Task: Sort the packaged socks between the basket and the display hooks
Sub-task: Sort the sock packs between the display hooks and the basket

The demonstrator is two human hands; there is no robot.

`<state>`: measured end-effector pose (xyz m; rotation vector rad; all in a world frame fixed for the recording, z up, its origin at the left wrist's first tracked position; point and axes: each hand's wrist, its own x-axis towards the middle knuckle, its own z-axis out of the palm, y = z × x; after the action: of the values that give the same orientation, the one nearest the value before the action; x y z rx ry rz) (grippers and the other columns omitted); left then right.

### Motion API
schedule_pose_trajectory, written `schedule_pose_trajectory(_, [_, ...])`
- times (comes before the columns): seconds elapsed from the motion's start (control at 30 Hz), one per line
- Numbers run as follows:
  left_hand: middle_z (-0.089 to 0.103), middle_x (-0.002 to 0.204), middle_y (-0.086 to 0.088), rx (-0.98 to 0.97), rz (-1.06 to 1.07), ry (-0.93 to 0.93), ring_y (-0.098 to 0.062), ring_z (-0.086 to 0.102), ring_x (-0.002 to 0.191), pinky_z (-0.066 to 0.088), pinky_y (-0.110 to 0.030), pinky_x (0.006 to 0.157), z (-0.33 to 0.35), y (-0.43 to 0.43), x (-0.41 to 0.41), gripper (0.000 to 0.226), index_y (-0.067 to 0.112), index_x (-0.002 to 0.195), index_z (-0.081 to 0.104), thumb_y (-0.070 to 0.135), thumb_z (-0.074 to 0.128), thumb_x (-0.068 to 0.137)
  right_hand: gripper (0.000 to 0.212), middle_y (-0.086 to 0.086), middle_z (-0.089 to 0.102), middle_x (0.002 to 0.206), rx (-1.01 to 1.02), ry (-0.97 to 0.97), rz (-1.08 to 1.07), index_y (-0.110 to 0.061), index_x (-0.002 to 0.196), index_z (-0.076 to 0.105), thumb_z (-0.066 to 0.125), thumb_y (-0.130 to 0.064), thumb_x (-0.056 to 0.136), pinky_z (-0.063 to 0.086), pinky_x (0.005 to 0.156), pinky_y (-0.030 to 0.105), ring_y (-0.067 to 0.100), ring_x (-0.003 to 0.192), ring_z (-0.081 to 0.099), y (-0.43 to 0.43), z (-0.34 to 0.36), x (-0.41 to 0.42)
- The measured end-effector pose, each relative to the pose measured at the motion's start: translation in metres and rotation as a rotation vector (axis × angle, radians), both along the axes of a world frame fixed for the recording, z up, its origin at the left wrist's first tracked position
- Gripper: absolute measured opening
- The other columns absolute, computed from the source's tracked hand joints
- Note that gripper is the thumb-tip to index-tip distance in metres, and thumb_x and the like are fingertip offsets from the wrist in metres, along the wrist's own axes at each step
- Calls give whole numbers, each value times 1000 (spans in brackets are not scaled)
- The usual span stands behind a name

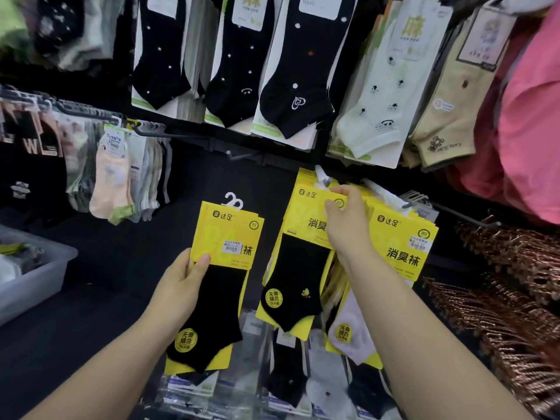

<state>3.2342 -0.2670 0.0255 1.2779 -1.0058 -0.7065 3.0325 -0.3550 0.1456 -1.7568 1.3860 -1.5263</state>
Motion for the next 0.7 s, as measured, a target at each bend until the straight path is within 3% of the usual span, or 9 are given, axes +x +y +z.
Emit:
schedule_pose_trajectory(0.07, [73,89,8,-7,-13,-3,-13,69,86,51,-35,78,1,2,0,19,27,97,63,33,46,99,18,3,51,75,33,44,4,-25,111,45,41,-13,99,30,44,26,11,45,34,-7,-1,3])
schedule_pose_trajectory(0.17, [73,90,10,-15,-48,-3,-8,69,84,50,-30,75,4,3,-6,20,27,98,64,33,45,99,23,10,56,106,35,116,-17,-25,117,45,45,-13,97,33,49,25,11,50,39,-7,-2,3])
schedule_pose_trajectory(0.23, [73,90,14,-27,-85,12,-2,69,81,47,-26,71,6,4,-10,20,28,98,64,33,45,100,37,9,40,131,-9,201,-67,-21,130,41,51,-14,95,38,71,20,10,81,52,2,-6,1])
schedule_pose_trajectory(0.3, [74,93,13,-38,-132,50,-3,69,84,47,-25,72,9,5,-15,20,27,102,65,32,45,100,47,7,30,137,-152,302,-146,-16,136,37,56,-17,93,22,87,10,14,117,37,18,-14,2])
schedule_pose_trajectory(0.33, [74,96,12,-41,-156,70,-4,70,87,48,-26,74,10,5,-18,20,27,104,65,32,46,99,46,5,31,136,-231,333,-147,-15,134,39,57,-20,92,18,89,10,13,121,31,27,-18,4])
schedule_pose_trajectory(0.43, [74,100,8,-56,-230,113,-9,70,92,50,-29,80,11,6,-29,20,28,105,66,34,49,98,41,-12,39,120,-201,323,57,-26,125,42,58,-39,89,29,87,16,1,110,38,48,-30,15])
schedule_pose_trajectory(0.57, [74,103,4,-77,-324,160,-14,71,96,52,-31,80,11,6,-44,16,37,97,69,38,54,93,41,-27,44,99,-6,138,165,-39,108,44,71,-43,78,33,63,10,-13,90,43,52,-29,14])
schedule_pose_trajectory(0.7, [71,114,9,-48,-316,178,-12,63,112,44,-38,99,5,5,-46,29,35,106,68,36,39,102,26,-22,53,108,-11,89,154,-38,100,56,72,-31,81,37,75,12,-3,104,47,47,-27,-1])
